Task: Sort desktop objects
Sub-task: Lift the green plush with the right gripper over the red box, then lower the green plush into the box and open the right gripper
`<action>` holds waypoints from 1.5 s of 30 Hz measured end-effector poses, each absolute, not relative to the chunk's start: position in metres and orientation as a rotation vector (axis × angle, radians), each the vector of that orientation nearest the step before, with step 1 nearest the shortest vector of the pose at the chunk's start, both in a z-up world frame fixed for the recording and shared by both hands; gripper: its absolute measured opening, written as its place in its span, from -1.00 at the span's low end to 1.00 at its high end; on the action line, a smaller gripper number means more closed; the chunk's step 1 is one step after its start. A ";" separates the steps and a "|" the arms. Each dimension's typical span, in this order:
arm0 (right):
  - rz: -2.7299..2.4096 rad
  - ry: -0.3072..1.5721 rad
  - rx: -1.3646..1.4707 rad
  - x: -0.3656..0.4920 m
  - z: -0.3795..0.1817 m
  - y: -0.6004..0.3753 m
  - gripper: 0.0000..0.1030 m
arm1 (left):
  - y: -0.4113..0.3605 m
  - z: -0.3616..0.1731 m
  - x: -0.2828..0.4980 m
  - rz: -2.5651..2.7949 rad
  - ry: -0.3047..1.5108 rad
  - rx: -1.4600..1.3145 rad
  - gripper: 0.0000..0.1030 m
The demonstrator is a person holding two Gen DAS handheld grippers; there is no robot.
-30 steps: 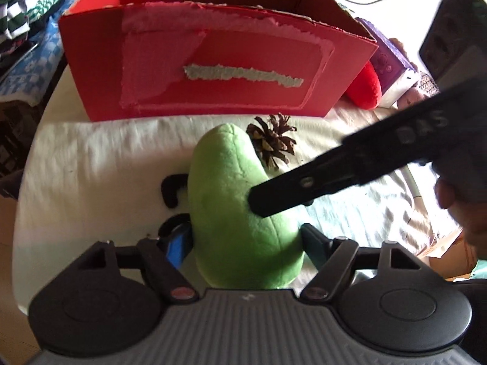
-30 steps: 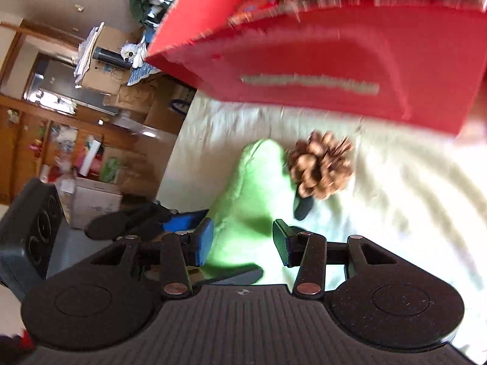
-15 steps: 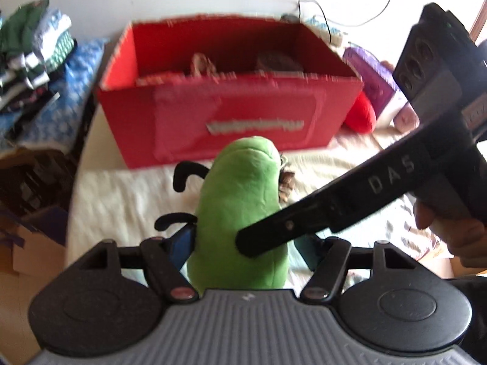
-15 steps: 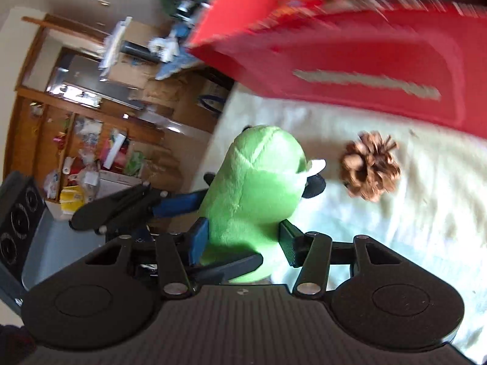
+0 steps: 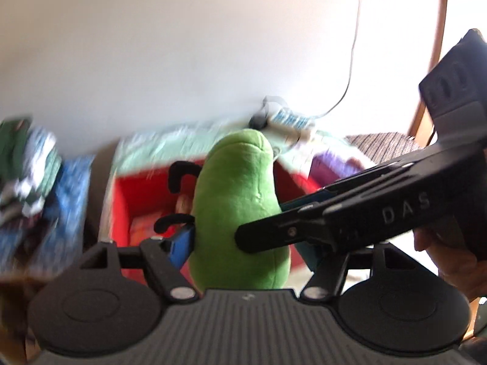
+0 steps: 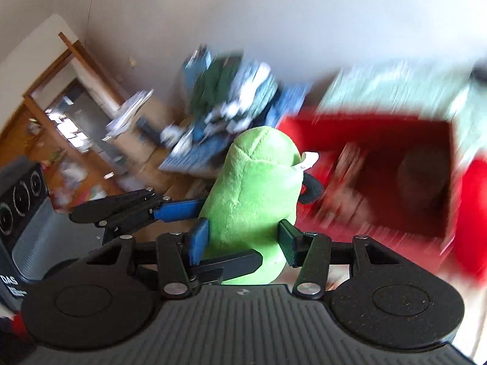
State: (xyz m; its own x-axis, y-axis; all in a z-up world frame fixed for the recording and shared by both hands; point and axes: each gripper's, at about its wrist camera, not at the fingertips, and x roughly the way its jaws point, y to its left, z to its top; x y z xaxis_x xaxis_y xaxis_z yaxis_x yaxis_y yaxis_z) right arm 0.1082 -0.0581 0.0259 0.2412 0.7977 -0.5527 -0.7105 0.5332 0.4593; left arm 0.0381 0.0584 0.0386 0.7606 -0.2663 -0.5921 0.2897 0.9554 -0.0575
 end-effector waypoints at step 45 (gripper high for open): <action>0.914 0.858 0.047 0.169 0.000 -0.060 0.10 | 0.126 0.007 0.082 -0.464 0.824 -0.086 0.81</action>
State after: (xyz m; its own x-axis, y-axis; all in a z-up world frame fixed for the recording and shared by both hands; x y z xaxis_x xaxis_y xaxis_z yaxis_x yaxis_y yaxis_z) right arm 0.1686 -0.0603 0.0000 0.3121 0.7102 -0.6311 -0.6752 0.6331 0.3786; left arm 0.0817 0.1258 0.0073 0.5856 -0.4301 -0.6871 0.3647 0.8968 -0.2506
